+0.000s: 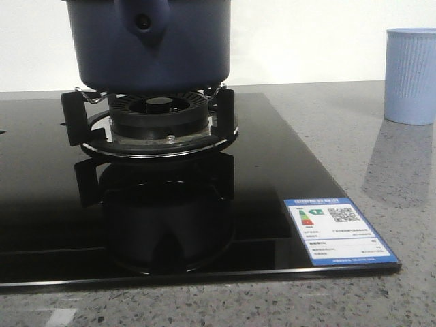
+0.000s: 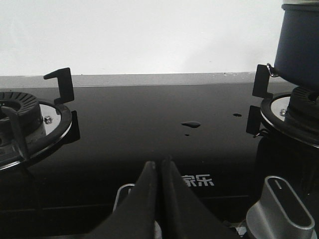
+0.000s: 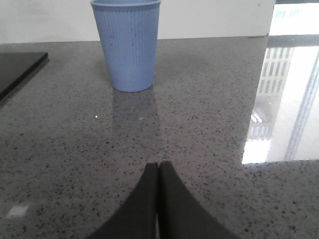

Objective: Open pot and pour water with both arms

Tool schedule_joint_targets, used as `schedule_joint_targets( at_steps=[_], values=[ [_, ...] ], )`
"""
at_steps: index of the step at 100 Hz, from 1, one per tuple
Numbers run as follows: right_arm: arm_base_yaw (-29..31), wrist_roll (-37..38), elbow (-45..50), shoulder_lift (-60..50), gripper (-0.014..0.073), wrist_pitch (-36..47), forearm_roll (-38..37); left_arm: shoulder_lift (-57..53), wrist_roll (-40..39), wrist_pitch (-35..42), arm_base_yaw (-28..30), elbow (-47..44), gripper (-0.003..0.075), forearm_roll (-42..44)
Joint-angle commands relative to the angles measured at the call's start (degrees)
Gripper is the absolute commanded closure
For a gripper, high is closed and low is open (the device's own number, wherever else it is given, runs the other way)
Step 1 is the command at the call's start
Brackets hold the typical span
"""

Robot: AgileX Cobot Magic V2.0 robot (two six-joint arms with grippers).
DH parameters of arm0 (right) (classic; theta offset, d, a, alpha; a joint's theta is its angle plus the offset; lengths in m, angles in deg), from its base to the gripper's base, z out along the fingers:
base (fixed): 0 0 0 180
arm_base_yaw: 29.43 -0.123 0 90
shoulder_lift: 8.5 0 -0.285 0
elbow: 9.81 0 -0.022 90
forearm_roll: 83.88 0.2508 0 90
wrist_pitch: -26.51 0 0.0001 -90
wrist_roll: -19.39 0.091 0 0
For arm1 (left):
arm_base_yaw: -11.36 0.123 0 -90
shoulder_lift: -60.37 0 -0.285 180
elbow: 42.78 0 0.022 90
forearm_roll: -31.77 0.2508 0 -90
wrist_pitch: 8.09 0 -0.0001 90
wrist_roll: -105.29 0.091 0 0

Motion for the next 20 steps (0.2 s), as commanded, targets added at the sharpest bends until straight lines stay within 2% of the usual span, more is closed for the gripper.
schedule_joint_targets(
  at_steps=[1,20],
  values=[
    [0.1,-0.6,1.4,-1.0,0.0664,4.3,0.1,-1.5,-0.2,4.3,0.3,-0.5,0.0741,-0.2],
    [0.1,-0.6,1.4,-1.0,0.0664,4.3,0.1,-1.5,-0.2,4.3,0.3,-0.5,0.0741,-0.2]
  ],
)
